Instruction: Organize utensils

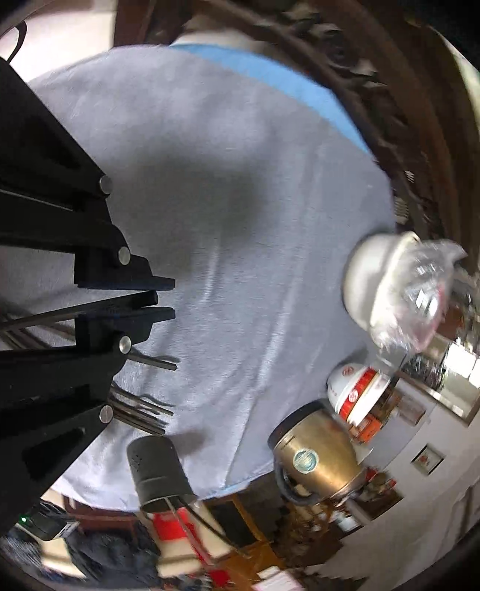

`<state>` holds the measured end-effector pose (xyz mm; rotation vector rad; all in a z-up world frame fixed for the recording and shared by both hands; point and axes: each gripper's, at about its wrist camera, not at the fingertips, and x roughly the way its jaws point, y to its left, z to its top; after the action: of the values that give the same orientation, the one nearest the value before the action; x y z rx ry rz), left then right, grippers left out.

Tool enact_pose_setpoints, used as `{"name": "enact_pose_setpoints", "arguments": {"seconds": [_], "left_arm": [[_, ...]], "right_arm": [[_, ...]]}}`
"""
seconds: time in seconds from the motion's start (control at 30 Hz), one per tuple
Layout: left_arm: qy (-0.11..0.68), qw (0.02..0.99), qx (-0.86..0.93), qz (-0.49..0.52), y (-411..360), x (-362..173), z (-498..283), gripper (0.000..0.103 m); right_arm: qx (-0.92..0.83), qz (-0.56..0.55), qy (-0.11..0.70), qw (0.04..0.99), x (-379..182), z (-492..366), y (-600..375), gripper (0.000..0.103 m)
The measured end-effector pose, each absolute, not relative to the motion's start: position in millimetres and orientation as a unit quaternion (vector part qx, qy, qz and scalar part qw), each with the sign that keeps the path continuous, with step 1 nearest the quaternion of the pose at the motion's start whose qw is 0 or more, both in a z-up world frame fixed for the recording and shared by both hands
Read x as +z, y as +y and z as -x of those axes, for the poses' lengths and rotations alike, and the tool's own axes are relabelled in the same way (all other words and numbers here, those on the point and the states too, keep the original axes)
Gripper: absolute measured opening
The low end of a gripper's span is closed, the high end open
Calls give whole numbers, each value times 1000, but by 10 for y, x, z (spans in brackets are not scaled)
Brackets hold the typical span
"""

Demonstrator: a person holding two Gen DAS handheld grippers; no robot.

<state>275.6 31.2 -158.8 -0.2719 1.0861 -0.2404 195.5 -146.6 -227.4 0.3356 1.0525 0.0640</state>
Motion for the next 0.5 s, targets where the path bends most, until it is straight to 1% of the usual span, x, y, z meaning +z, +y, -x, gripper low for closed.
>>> {"name": "enact_pose_setpoints", "arguments": {"seconds": [0.27, 0.33, 0.43, 0.5], "left_arm": [[499, 854, -145, 10, 88, -1333, -2833, 9], [503, 850, -156, -3, 31, -1344, -2857, 9], [517, 838, -172, -1, -29, -1443, -2905, 9], [532, 829, -174, 9, -40, -1567, -2945, 9]], "right_arm": [[41, -27, 498, 866, -2215, -1829, -1360, 39], [21, 12, 512, 859, -2259, -1776, -1462, 36], [19, -31, 511, 859, -2208, -1696, -1775, 35], [30, -110, 507, 854, -2118, -1664, -2023, 35]]}}
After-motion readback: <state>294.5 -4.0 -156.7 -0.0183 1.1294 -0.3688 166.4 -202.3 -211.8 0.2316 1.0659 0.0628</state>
